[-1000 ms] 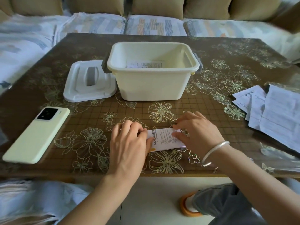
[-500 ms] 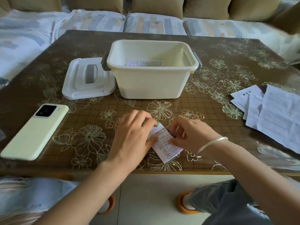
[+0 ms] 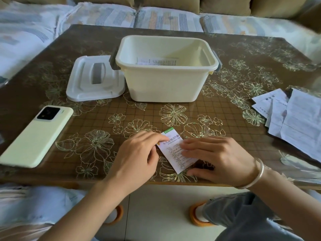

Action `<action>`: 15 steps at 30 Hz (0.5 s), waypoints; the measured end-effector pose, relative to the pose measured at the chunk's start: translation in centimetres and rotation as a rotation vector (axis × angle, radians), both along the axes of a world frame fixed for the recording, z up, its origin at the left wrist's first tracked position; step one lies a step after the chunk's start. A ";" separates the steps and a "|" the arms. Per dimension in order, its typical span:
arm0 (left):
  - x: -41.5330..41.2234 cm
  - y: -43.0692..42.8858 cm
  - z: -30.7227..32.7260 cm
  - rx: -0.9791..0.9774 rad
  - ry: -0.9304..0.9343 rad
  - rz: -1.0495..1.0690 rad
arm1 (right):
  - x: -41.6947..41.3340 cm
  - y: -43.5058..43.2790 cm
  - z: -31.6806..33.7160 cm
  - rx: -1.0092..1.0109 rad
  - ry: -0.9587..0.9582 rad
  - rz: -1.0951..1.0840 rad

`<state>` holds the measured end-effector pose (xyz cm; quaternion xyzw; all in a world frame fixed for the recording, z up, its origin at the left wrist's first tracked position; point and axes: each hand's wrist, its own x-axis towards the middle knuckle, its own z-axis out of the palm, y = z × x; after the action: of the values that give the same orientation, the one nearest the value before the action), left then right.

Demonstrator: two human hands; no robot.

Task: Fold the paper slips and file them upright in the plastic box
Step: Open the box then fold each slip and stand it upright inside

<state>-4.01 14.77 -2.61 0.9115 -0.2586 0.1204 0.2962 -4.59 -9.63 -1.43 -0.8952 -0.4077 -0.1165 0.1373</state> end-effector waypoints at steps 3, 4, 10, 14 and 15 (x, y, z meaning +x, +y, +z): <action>-0.2 0.2 -0.1 -0.037 0.018 -0.016 | -0.7 0.2 -0.3 0.049 -0.030 0.001; -0.2 0.3 -0.2 -0.057 0.024 -0.023 | -0.9 0.4 -0.5 0.059 -0.054 0.004; -0.3 1.2 -0.6 -0.084 0.085 -0.068 | -2.0 1.6 -1.3 0.089 -0.287 0.006; -0.6 1.6 -0.4 0.010 0.028 -0.171 | -2.3 2.4 -1.3 0.145 -0.346 -0.061; -0.6 1.6 -0.4 0.028 0.006 -0.190 | -2.4 2.7 -1.4 0.155 -0.352 -0.084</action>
<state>-4.65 16.42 -3.03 0.8872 -0.3448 0.0852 0.2944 -6.96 -6.95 -2.79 -0.8639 -0.3776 -0.3080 0.1274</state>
